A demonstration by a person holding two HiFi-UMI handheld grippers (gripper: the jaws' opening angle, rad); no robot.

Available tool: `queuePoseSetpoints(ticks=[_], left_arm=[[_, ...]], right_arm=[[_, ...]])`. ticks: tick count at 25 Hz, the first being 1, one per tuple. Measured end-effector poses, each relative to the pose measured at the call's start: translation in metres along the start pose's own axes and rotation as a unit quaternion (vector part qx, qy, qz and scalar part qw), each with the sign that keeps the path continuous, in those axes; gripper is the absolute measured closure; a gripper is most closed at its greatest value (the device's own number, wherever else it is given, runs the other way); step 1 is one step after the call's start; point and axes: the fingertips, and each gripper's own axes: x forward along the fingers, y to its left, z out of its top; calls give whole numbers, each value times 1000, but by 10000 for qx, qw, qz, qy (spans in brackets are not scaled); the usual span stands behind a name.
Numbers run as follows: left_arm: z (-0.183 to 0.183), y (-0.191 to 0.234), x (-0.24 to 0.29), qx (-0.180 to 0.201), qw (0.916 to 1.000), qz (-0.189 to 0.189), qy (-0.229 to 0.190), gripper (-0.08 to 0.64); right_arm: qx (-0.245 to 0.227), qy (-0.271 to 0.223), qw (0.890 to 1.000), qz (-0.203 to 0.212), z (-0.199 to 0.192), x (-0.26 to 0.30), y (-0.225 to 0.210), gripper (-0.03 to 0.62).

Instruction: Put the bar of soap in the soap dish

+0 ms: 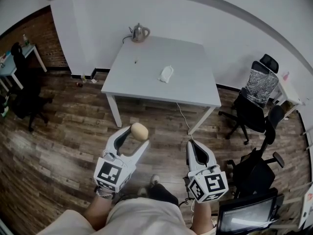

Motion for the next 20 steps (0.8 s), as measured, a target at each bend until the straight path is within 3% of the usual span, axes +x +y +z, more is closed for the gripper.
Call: queuePoseSetpoints(ticks=[20], left_arm=[[-3,18,33,-195,9998,-38,25,293]], right_arm=[[48,173,9998,11,-6,31,-22,591]])
